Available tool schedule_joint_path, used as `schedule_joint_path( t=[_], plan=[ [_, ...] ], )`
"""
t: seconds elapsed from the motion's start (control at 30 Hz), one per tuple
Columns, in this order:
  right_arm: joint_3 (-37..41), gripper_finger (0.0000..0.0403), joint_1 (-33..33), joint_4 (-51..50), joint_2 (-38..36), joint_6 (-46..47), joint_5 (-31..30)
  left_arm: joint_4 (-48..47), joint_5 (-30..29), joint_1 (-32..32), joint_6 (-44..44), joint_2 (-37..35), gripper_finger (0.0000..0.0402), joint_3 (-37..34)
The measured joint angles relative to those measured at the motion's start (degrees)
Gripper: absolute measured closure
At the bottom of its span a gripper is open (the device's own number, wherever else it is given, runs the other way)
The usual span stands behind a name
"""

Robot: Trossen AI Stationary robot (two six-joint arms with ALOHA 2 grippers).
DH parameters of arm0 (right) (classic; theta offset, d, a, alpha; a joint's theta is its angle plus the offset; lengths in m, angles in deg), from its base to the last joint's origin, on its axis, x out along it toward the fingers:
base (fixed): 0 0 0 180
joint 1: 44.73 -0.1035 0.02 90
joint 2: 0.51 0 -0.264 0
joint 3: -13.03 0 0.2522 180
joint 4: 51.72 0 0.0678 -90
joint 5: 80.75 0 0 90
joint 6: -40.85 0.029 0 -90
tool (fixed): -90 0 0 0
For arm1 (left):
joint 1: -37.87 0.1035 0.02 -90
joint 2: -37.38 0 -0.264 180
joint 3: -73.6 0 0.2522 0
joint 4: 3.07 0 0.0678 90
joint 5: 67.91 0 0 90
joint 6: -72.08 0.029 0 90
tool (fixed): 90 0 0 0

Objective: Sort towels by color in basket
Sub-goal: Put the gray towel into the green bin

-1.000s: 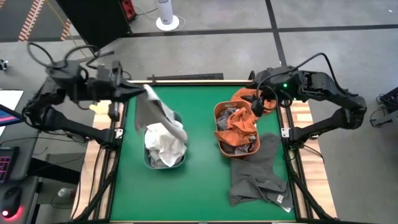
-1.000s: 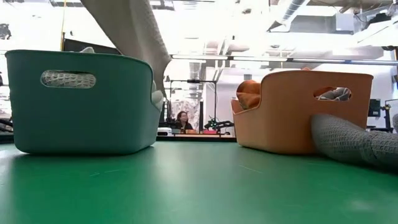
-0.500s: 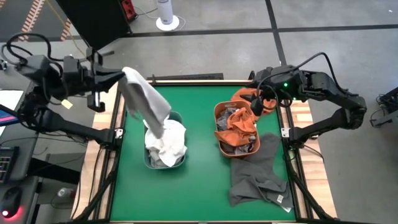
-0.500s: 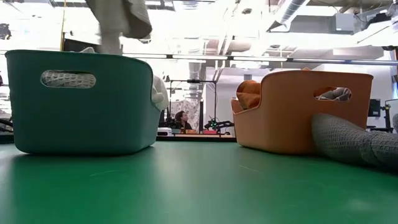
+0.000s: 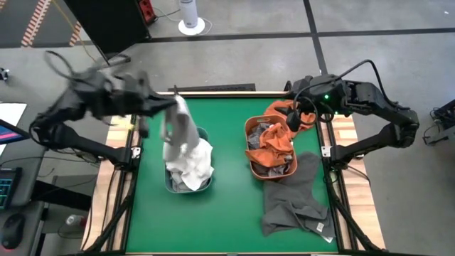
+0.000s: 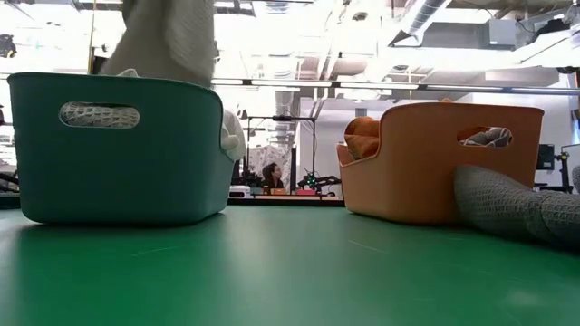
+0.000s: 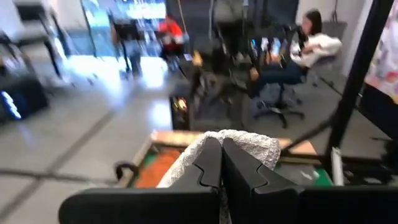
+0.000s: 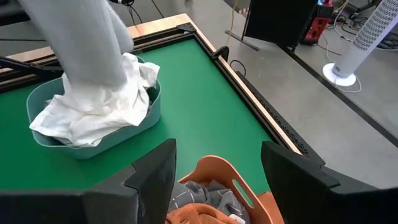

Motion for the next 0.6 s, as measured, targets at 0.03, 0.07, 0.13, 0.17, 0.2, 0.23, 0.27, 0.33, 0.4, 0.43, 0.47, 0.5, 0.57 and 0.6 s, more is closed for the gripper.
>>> schedule_joint_path(
  t=[0.03, 0.07, 0.13, 0.17, 0.2, 0.23, 0.27, 0.33, 0.4, 0.43, 0.47, 0.5, 0.57, 0.6],
  plan=[
    [0.0, 0.0138, 0.0, 0.0, 0.0, -0.03, 0.0, 0.85, 0.91, 0.0, -1.53, 0.43, 0.0401, -1.65],
    [0.0, 0.0138, 0.0, 0.0, 0.0, -0.04, 0.0, 1.51, 1.99, 0.0, -3.0, 0.71, 0.0401, -3.35],
    [0.0, 0.0138, 0.0, 0.0, 0.0, -0.01, 0.0, 4.54, 3.57, -0.02, -5.44, 0.83, 0.0401, -7.34],
    [0.0, 0.0138, 0.0, 0.0, 0.0, -0.01, 0.0, 6.39, 3.83, -0.02, -6.69, 0.35, 0.0401, -9.53],
    [0.0, 0.0138, 0.0, -0.02, 0.0, -0.01, 0.0, 8.0, 4.0, -0.02, -7.95, -0.35, 0.0401, -11.79],
    [0.0, 0.0138, 0.0, -0.02, 0.0, -0.01, 0.0, 9.74, 4.24, -0.02, -9.25, -1.34, 0.0401, -14.17],
    [0.0, 0.0138, 0.0, -0.02, 0.0, -0.01, 0.0, 11.64, 4.35, -0.02, -10.53, -2.49, 0.0401, -16.57],
    [0.0, 0.0138, -0.11, -0.04, 0.0, 0.01, 0.0, 14.77, 4.28, 0.0, -12.89, -5.23, 0.0401, -21.47],
    [0.0, 0.0138, -0.13, -0.04, 0.0, 0.01, -0.02, 16.94, 3.34, 0.0, -15.42, -8.13, 0.0401, -26.05],
    [0.0, 0.0138, -0.13, -0.04, 0.0, 0.04, -0.01, 17.59, 2.72, -0.02, -16.75, -9.7, 0.0401, -28.04],
    [0.0, 0.0138, -0.13, -0.04, 0.0, 0.09, -0.01, 17.93, 1.92, -0.02, -18.05, -11.38, 0.0401, -29.82],
    [0.0, 0.0138, -0.13, -0.04, 0.0, 0.2, -0.02, 18.7, 1.27, -0.03, -19.43, -12.92, 0.0401, -31.44],
    [0.0, 0.0138, -0.12, -0.05, 0.0, 0.18, -0.01, 21.35, 0.52, -0.17, -21.97, -16.14, 0.0401, -34.11],
    [0.0, 0.0138, -0.13, -0.04, 0.0, 0.18, 0.0, 23.66, 0.59, -0.48, -23.02, -17.71, 0.0401, -35.36]
  ],
)
